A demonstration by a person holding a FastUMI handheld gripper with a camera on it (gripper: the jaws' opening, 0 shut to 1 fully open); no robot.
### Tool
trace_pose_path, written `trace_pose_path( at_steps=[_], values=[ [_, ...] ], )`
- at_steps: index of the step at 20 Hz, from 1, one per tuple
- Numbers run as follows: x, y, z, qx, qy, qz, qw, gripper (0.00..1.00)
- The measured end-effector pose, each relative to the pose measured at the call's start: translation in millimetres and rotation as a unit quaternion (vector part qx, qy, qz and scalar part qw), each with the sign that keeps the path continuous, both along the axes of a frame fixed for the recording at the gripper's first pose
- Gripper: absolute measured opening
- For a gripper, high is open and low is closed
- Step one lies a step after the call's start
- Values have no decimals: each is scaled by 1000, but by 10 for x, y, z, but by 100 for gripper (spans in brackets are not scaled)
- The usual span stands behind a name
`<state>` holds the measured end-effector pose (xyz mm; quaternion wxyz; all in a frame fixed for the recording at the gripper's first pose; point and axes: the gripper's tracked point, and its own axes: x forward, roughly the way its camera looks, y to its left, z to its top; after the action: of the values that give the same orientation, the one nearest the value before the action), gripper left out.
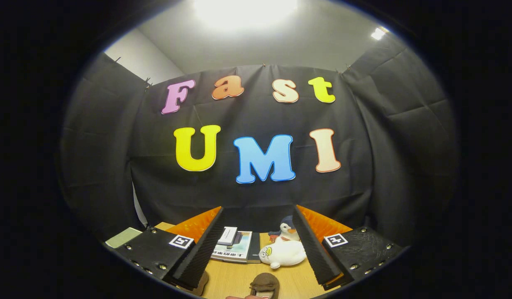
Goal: Open the storage box then place both shoes into the box .Put the left shoe in first, then the right shoe, with the right side of both shoes facing outward in a uniform manner.
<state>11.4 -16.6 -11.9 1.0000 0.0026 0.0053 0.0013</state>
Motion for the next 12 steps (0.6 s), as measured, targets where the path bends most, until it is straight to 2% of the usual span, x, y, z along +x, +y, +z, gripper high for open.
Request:
trace_pose_path(
  at_steps=[2,7,10,12],
  values=[
    [34,75,-63,11,9,12,1000,99],
    [131,449,-346,49,50,80,994,98],
    [206,762,-612,71,88,130,985,98],
    [223,1011,-857,91,123,170,973,98]
  ],
)
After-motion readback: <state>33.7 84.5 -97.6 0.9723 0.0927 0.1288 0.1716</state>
